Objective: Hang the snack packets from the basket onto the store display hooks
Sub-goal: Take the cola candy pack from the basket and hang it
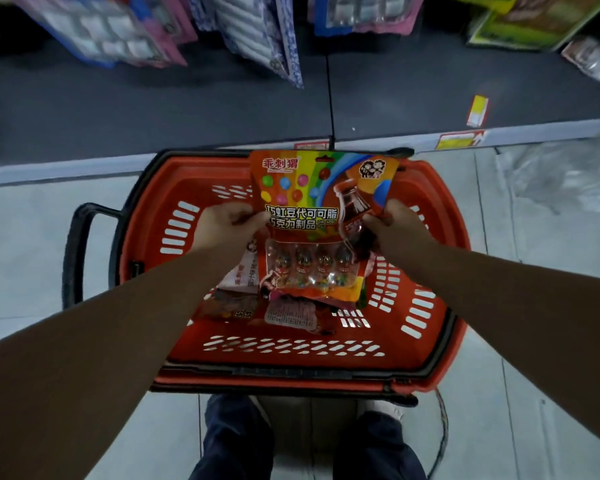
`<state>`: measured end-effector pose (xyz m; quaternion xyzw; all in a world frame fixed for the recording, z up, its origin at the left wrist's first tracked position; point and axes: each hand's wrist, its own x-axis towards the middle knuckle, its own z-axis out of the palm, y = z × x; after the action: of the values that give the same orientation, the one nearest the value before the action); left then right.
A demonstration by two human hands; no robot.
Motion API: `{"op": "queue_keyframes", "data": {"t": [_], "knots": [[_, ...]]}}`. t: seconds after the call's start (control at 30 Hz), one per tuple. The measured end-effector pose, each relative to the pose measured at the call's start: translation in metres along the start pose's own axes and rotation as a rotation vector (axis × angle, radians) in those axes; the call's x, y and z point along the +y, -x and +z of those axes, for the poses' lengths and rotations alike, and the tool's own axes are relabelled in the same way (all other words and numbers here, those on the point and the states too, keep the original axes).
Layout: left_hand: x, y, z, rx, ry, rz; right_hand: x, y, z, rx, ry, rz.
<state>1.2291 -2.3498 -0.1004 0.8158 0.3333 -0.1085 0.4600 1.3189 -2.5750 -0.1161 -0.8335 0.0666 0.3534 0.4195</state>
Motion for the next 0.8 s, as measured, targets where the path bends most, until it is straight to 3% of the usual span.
{"op": "queue_keyframes", "data": {"t": [0.2, 0.37, 0.8], "knots": [[0.073, 0.03, -0.061, 0.037, 0.048, 0.072, -0.068, 0.044, -0.037, -0.023, -0.1, -0.093], [0.137, 0.07, -0.121, 0.138, 0.3, 0.098, -0.149, 0.093, -0.084, -0.033, -0.135, -0.209], [0.357, 0.243, -0.316, 0.275, 0.404, 0.45, -0.387, 0.298, -0.23, -0.004, -0.139, -0.609]]}}
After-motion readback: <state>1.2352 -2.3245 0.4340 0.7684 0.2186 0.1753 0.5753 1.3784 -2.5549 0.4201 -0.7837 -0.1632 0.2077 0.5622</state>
